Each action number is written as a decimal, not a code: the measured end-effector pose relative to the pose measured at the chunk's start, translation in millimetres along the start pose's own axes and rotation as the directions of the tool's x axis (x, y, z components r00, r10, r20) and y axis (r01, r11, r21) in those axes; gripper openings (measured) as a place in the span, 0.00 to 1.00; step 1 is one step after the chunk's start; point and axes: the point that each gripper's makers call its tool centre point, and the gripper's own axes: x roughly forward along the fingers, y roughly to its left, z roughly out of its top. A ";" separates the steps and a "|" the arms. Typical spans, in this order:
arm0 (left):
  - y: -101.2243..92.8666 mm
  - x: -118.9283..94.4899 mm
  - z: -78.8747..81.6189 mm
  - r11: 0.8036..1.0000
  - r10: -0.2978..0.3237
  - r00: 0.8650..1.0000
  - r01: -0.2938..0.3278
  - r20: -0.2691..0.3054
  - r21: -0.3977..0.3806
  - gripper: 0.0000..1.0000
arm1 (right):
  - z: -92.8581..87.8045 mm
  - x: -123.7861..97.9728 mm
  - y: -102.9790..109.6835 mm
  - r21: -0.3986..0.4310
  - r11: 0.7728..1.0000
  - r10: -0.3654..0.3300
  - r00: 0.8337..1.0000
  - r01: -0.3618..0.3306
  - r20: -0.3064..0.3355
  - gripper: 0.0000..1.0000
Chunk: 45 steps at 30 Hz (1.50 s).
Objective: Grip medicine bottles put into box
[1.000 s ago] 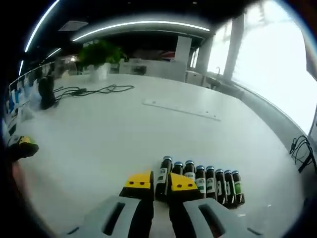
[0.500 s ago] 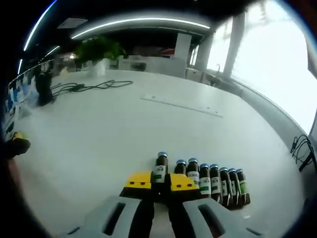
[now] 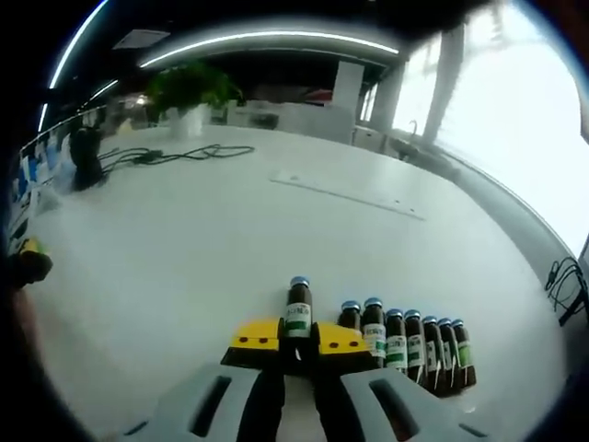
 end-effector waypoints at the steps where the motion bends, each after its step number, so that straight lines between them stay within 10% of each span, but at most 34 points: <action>1: 0.2 0.0 -0.1 1.000 0.001 1.000 -0.001 0.000 0.001 0.49 | -0.1 -0.3 -0.3 0.005 1.000 0.001 1.000 -0.001 -0.002 0.07; 18: 0.3 -0.2 1.0 1.000 0.003 1.000 -0.003 0.003 -0.002 0.49 | 23.1 -57.0 0.7 0.018 0.998 0.065 0.990 -0.068 0.126 0.07; 31: 0.0 -0.2 0.6 1.000 0.005 1.000 -0.005 0.000 0.002 0.49 | -6.8 -115.1 -8.1 0.023 0.997 0.063 0.990 -0.067 0.126 0.07; 45: 1.7 -0.6 0.5 1.000 0.016 1.000 -0.016 -0.002 0.005 0.49 | -31.5 -121.0 -3.6 0.043 0.994 0.095 0.991 -0.099 0.090 0.07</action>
